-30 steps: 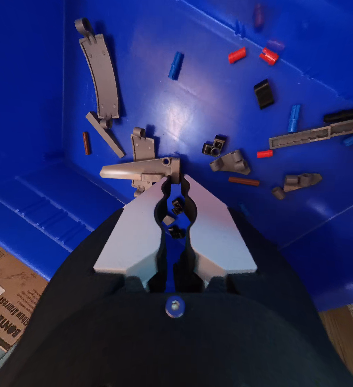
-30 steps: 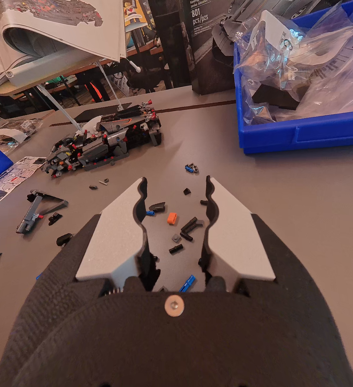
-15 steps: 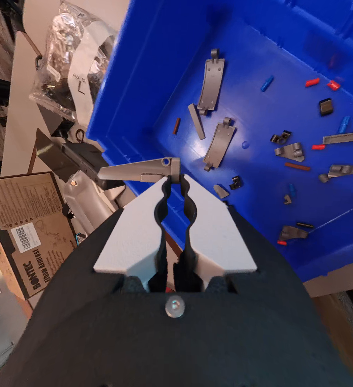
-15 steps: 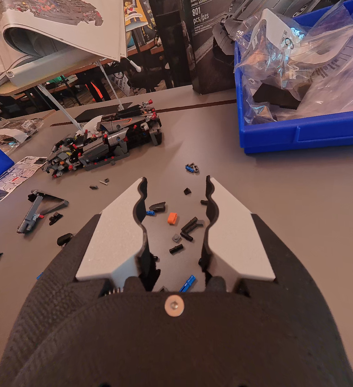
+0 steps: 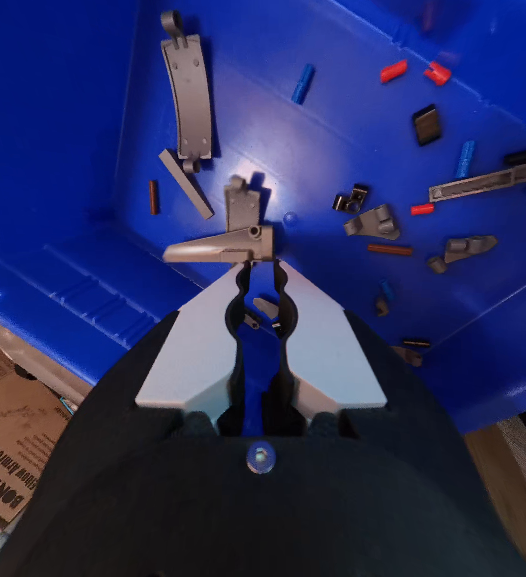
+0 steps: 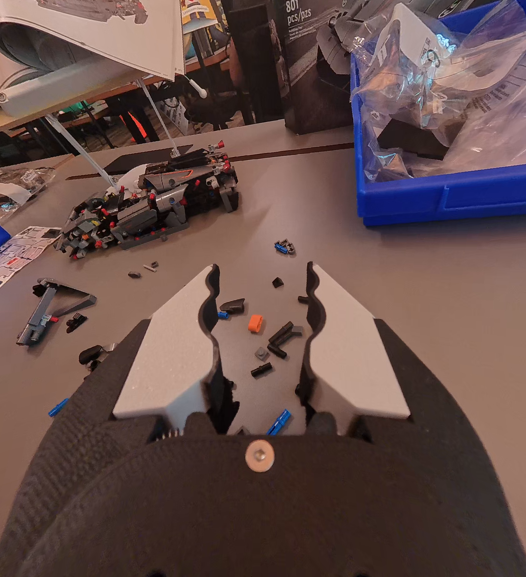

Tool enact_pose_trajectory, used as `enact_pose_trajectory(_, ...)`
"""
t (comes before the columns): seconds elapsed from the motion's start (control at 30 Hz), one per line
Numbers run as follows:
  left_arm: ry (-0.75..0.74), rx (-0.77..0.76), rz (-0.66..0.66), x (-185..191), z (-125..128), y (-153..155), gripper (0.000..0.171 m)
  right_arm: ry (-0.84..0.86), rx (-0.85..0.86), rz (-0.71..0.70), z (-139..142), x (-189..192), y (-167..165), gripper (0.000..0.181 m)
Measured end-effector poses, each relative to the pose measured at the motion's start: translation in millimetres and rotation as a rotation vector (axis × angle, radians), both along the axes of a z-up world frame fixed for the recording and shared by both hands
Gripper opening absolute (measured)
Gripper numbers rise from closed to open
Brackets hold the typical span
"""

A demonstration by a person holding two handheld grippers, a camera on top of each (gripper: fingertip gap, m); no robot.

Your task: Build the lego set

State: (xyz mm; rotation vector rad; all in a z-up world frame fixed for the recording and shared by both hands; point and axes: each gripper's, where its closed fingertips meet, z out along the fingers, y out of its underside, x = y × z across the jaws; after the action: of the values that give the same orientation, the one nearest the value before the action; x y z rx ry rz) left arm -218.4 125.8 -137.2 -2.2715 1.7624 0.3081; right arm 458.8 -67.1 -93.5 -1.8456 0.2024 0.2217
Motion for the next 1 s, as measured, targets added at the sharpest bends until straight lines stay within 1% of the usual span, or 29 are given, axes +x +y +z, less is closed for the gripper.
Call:
enact_pose_trajectory(0.13, -0.046, 0.014, 0.0, 2, 1, 0, 0.019, -0.005, -0.011, 0.0, -2, 0, 1, 0.054)
enact_pose_trajectory(0.3, -0.172, 0.077, -0.011, 9, 25, -5, 0.017, 0.007, -0.009, -0.004, -2, 1, 1, 0.055)
enact_pose_trajectory(0.37, -0.197, 0.087, -0.013, 8, 31, -9, 0.017, 0.014, -0.006, -0.005, -1, 2, 0, 0.056)
enact_pose_trajectory(0.53, -0.251, 0.1, -0.033, 8, 35, -20, 0.016, 0.01, -0.015, -0.008, -3, 2, 1, 0.057)
enact_pose_trajectory(0.7, -0.301, 0.114, -0.017, 4, 41, -29, 0.016, 0.003, -0.023, -0.008, -4, 1, 1, 0.057)
enact_pose_trajectory(0.83, -0.343, 0.149, 0.021, -4, 47, -33, 0.016, 0.014, -0.019, -0.014, -3, 3, 1, 0.057)
enact_pose_trajectory(1.0, -0.365, 0.262, 0.141, -29, 65, -32, 0.028, 0.002, -0.028, -0.008, -4, 1, 2, 0.058)
